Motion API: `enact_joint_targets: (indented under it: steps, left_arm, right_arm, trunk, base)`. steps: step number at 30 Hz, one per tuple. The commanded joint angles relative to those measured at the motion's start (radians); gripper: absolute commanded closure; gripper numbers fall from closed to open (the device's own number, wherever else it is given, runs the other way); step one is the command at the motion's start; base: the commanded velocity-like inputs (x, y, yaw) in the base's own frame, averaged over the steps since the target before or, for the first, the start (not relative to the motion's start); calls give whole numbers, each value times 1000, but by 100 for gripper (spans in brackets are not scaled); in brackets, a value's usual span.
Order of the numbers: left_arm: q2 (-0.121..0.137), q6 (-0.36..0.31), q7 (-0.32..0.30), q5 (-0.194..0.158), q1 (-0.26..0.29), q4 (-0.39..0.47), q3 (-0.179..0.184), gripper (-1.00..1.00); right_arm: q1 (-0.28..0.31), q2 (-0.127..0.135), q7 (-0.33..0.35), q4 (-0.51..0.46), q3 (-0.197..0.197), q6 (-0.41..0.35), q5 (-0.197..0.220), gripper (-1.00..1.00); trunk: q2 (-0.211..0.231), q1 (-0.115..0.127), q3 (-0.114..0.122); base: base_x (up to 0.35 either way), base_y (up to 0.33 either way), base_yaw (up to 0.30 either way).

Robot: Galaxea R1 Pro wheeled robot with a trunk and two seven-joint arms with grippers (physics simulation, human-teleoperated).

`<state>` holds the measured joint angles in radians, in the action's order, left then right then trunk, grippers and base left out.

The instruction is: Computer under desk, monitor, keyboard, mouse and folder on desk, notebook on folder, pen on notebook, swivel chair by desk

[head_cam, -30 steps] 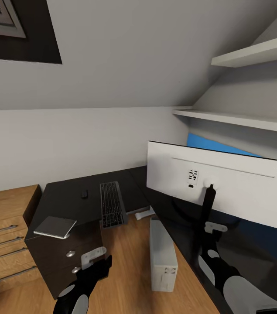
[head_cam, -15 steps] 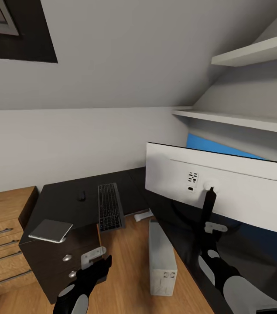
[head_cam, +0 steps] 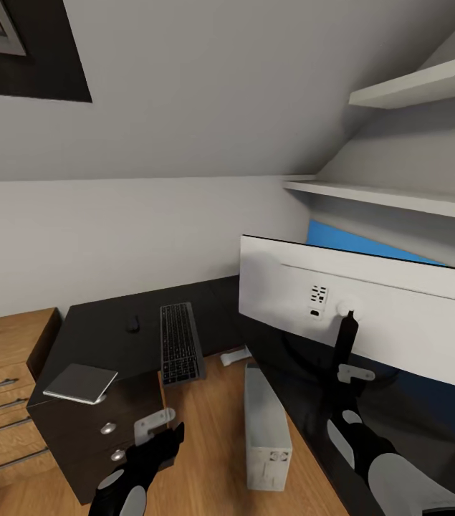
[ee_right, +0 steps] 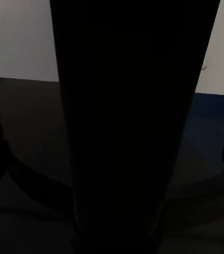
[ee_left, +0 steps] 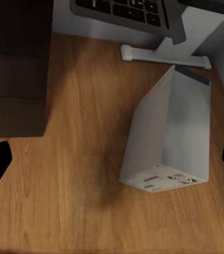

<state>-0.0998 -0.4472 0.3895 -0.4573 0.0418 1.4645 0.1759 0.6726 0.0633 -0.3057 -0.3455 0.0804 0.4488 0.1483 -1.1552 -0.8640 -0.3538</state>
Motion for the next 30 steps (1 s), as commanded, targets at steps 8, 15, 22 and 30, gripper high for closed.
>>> enact_joint_targets:
  steps: [8, 15, 22, 30]
  left_arm:
    - [0, -1, 9, -9, 0, -4, 2, -100]
    - [0, -1, 9, -9, 1, -4, 2, -100]
    - [0, -1, 9, -10, 0, -4, 2, -100]
    - [0, -1, 9, -9, 0, -4, 2, -100]
  right_arm:
    - [1, 3, -4, 0, 9, 4, 10, -100]
    - [1, 3, -4, 0, 9, 4, 10, -100]
    - [1, 3, -4, 0, 9, 4, 10, -100]
    - [1, 3, -4, 1, 9, 3, 8, 100]
  trunk:
    - [-1, 0, -1]
    - [-1, 0, -1]
    - [-1, 0, -1]
    - [-1, 0, -1]
  base:
    - [0, -6, 0]
    - [0, -47, 0]
    - [0, -6, 0]
    - [0, 0, 0]
